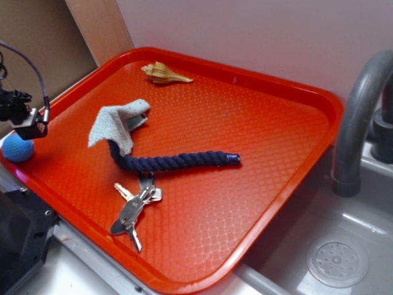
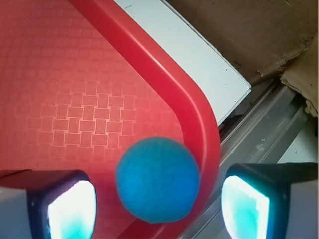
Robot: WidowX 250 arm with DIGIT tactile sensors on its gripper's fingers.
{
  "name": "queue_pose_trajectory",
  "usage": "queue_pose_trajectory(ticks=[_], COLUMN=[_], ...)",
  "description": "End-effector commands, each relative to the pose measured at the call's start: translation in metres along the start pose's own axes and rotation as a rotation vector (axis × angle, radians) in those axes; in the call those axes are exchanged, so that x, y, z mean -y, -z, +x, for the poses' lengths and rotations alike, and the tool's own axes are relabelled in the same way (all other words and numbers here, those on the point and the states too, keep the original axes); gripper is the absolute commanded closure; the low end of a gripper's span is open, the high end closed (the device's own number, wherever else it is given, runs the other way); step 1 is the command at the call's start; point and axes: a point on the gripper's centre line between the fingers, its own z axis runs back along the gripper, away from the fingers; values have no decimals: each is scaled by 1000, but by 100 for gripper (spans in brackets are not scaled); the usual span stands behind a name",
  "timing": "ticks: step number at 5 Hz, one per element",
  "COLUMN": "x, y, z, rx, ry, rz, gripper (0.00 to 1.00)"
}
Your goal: Grab the blue ball.
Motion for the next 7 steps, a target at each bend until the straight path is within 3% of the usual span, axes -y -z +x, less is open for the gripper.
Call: queue_pose_trajectory(ticks=[1,4,5,7], x=[-6,2,0,-4], y=[5,28,32,35], z=[-7,5,7,6], rx=[26,39,39,47], ry=[22,10,-3,-7], rz=[16,53,68,77], gripper=[0,0,100,100])
